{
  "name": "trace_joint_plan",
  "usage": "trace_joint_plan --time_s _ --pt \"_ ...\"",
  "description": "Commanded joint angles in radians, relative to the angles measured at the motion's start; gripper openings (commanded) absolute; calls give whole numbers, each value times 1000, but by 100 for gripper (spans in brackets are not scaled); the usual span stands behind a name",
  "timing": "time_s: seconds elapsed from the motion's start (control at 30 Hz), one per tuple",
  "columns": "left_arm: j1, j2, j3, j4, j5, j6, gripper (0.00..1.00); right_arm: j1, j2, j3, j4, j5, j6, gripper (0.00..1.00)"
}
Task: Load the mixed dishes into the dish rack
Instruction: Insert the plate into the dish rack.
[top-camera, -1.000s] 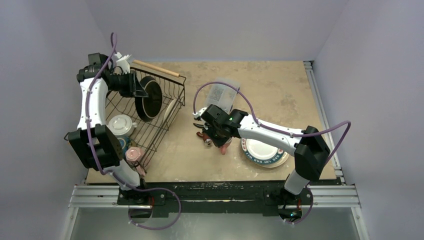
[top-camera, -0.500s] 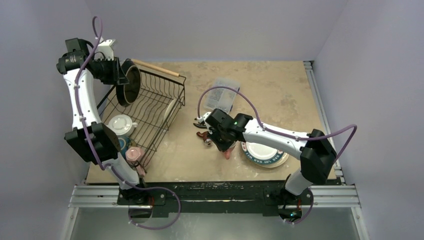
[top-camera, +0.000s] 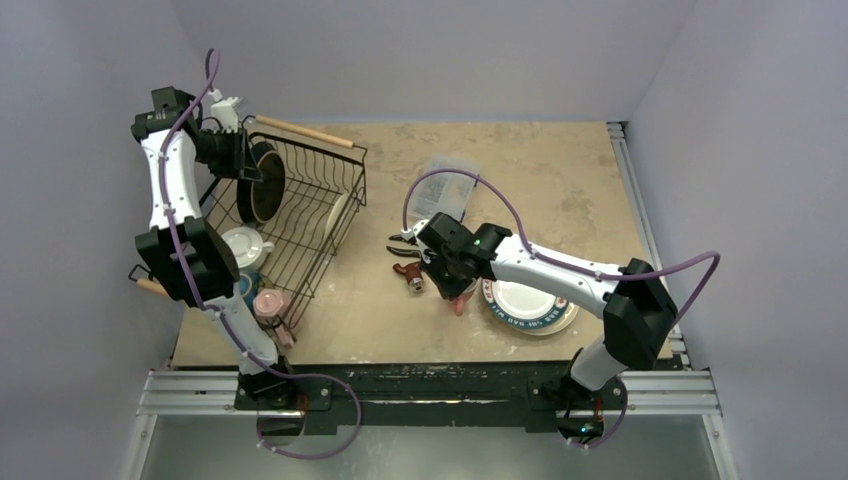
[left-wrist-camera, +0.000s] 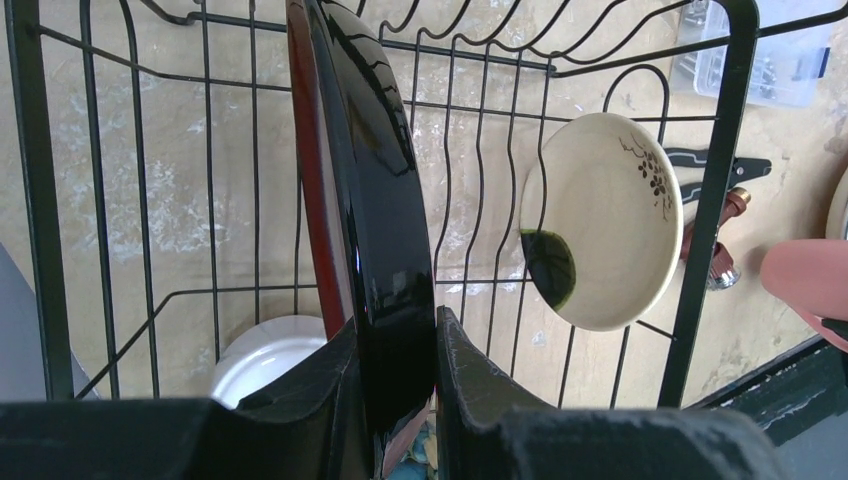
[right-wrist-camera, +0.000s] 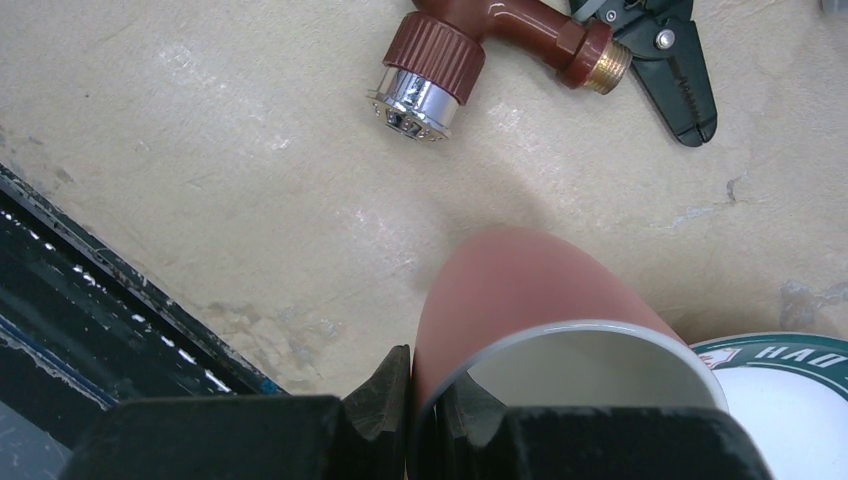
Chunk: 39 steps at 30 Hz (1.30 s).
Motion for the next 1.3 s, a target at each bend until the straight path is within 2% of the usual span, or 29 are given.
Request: trace_joint_plan --time_s 0.0,0.3,0.47,1.0,1.27 --pt "-2 -33 72 103 31 23 0 -5 -22 11 20 -10 0 0" --pt "4 -100 54 181 -65 21 0 -8 1 24 23 -16 0 0" --pt "12 -58 83 155 -57 19 0 -8 -5 14 25 -18 1 0" --pt "38 8 32 185 -2 23 0 -8 8 19 18 -20 0 0" --pt "39 49 28 185 -44 43 1 -8 16 22 16 -20 0 0"
